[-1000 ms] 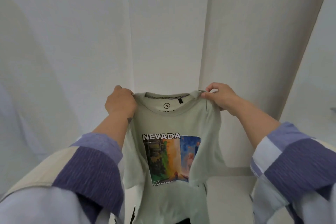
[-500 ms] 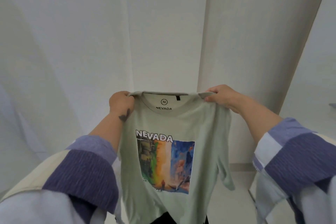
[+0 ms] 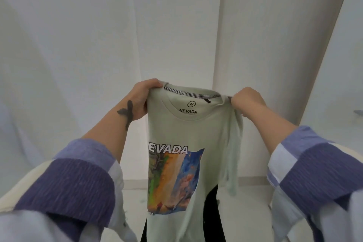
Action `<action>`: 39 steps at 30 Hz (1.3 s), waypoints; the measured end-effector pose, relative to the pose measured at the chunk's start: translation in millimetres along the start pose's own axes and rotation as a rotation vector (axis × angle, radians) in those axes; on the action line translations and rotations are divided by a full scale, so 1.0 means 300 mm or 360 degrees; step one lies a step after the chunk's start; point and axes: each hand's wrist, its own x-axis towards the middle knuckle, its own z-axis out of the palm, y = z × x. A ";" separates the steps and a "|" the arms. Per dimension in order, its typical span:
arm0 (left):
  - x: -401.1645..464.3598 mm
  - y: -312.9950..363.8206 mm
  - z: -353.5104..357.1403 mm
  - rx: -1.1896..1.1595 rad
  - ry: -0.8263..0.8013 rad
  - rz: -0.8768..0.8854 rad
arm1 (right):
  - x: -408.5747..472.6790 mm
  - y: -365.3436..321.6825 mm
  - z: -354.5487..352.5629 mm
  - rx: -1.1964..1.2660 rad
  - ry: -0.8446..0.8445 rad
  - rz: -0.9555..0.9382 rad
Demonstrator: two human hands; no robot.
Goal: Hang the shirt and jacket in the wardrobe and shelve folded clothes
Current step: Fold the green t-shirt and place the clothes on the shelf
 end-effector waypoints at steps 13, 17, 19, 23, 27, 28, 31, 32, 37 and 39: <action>0.038 -0.032 -0.014 -0.0373 0.0023 0.0047 | -0.061 -0.058 0.049 0.1928 -0.1053 -0.0033; 0.057 -0.053 -0.017 -0.0330 -0.0001 -0.0046 | -0.029 -0.064 -0.002 0.1460 -0.1153 -0.0166; 0.068 -0.060 -0.004 -0.0301 -0.0032 -0.0120 | -0.012 -0.072 -0.011 0.1360 -0.1157 -0.0200; 0.109 -0.105 0.008 -0.0241 0.0009 -0.0256 | 0.045 -0.061 0.056 0.1394 -0.0994 -0.0114; 0.182 -0.187 0.016 -0.0234 0.0131 -0.0306 | 0.088 -0.036 0.176 0.1520 -0.0871 0.0088; 0.204 -0.202 0.019 -0.0240 0.0139 -0.0301 | 0.098 -0.039 0.202 0.1571 -0.0839 0.0123; 0.261 -0.203 0.030 -0.0264 0.0148 -0.0264 | 0.133 -0.071 0.247 0.1696 -0.0708 0.0154; 0.276 -0.194 0.033 -0.0274 0.0142 -0.0242 | 0.143 -0.086 0.252 0.1735 -0.0665 0.0141; 0.300 -0.162 0.040 -0.0318 0.0047 -0.0174 | 0.159 -0.128 0.248 0.1972 -0.0593 -0.0015; 0.279 -0.171 0.039 -0.0311 0.0025 -0.0176 | 0.139 -0.111 0.245 0.2019 -0.0607 -0.0042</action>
